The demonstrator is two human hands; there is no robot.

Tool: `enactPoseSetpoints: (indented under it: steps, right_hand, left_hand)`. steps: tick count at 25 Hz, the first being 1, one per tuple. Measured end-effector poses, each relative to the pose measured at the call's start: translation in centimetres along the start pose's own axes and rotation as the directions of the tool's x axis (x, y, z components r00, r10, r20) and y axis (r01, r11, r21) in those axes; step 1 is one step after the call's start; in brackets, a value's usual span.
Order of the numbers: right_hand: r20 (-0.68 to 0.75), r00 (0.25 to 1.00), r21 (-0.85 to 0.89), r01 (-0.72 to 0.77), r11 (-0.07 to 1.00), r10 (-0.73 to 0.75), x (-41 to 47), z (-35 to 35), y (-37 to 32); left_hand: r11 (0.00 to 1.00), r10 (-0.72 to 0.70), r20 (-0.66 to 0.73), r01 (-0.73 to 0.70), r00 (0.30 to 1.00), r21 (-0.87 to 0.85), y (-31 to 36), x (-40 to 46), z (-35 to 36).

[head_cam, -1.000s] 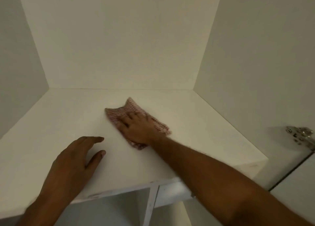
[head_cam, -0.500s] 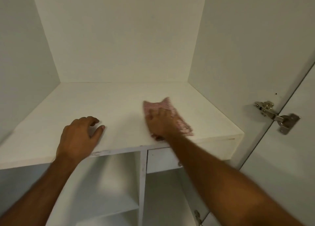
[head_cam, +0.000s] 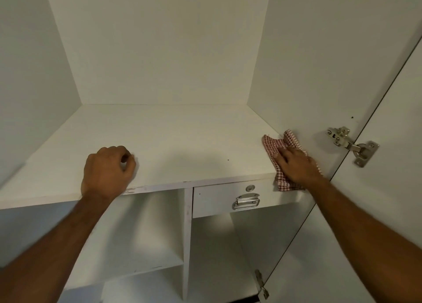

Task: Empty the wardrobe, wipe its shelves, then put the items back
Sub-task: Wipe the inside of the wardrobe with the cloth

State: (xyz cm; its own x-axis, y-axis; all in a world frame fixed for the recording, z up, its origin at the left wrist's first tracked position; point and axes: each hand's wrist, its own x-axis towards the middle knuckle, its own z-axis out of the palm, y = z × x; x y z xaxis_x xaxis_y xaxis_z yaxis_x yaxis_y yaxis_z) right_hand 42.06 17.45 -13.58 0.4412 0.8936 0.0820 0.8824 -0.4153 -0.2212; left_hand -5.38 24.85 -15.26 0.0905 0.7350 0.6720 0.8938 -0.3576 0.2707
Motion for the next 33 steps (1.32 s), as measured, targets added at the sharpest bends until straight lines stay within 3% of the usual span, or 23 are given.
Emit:
enactPoseSetpoints:
  steps: [4, 5, 7, 9, 11, 12, 14, 17, 19, 21, 22, 24, 26, 27, 29, 31, 33]
  right_hand:
    - [-0.067, 0.985, -0.005, -0.162, 0.987, 0.161, -3.4, 3.2, -10.1]
    - [-0.065, 0.992, -0.017, -0.106, 0.994, 0.105, -5.0, 4.1, -14.5]
    - [-0.031, 0.989, -0.064, 0.145, 0.987, -0.147, -9.2, 5.8, -23.8]
    - [0.058, 0.899, -0.075, 0.437, 0.896, -0.434, -14.1, 7.1, -31.5]
    - [0.095, 0.825, -0.029, 0.562, 0.827, -0.557, -15.6, 7.2, -34.0]
    - [0.083, 0.824, -0.011, 0.562, 0.827, -0.56, -14.7, 6.9, -33.2]
    - [0.025, 0.879, -0.039, 0.477, 0.878, -0.477, -12.2, 6.5, -29.1]
    - [0.036, 0.982, -0.003, 0.186, 0.983, -0.186, -8.0, 4.8, -22.8]
    - [0.081, 0.996, 0.009, 0.026, 1.0, -0.027, -7.0, 4.6, -23.5]
    - [0.067, 0.997, 0.002, -0.034, 0.999, 0.034, -8.2, 6.0, -28.9]
    - [0.05, 0.999, 0.025, 0.007, 1.0, -0.008, -9.6, 7.1, -32.9]
    - [0.039, 0.963, 0.135, 0.258, 0.957, -0.265, -13.4, 9.2, -41.6]
    - [0.116, 0.792, 0.247, 0.561, 0.79, -0.599, -17.7, 10.3, -49.2]
    - [0.169, 0.699, 0.265, 0.647, 0.715, -0.695, -19.3, 10.4, -51.6]
    - [0.172, 0.616, 0.228, 0.734, 0.639, -0.769, -19.8, 10.3, -52.9]
    - [0.129, 0.643, 0.136, 0.742, 0.656, -0.754, -17.6, 10.4, -50.0]
    - [0.099, 0.766, 0.04, 0.635, 0.771, -0.636, -12.7, 10.2, -45.2]
  left_hand:
    - [0.999, 0.007, -0.052, -0.009, 0.999, -0.037, 0.2, -0.3, -0.3]
    - [0.998, -0.002, -0.052, -0.001, 0.999, -0.056, 0.3, -0.5, -0.3]
    - [0.993, -0.038, -0.042, 0.033, 0.998, -0.115, 0.6, -0.2, -0.4]
    - [0.974, -0.093, -0.077, 0.075, 0.993, -0.213, 0.4, -0.4, -1.0]
    - [0.944, -0.169, -0.198, 0.101, 0.965, -0.314, -0.3, -2.1, -2.3]
    - [0.939, -0.206, -0.254, 0.118, 0.945, -0.323, -1.1, -3.5, -3.0]
    - [0.948, -0.263, -0.324, 0.182, 0.909, -0.261, -3.9, -7.2, -4.6]
    - [0.932, -0.345, -0.346, 0.274, 0.873, -0.238, -7.4, -12.6, -5.7]
    - [0.901, -0.401, -0.305, 0.312, 0.864, -0.301, -8.0, -14.0, -5.9]
    - [0.883, -0.411, -0.299, 0.294, 0.861, -0.366, -7.8, -14.0, -6.5]
    - [0.876, -0.409, -0.307, 0.275, 0.859, -0.396, -7.8, -13.7, -7.0]
    - [0.857, -0.42, -0.33, 0.249, 0.845, -0.452, -7.9, -12.7, -8.3]
    - [0.818, -0.463, -0.358, 0.235, 0.811, -0.525, -8.0, -11.7, -9.7]
    - [0.797, -0.485, -0.378, 0.221, 0.789, -0.563, -8.0, -11.4, -10.3]
    - [0.791, -0.486, -0.426, 0.176, 0.763, -0.586, -8.0, -10.9, -11.3]
    - [0.822, -0.439, -0.422, 0.165, 0.793, -0.545, -8.4, -10.8, -11.5]
    - [0.844, -0.403, -0.335, 0.205, 0.852, -0.496, -9.0, -10.9, -10.8]
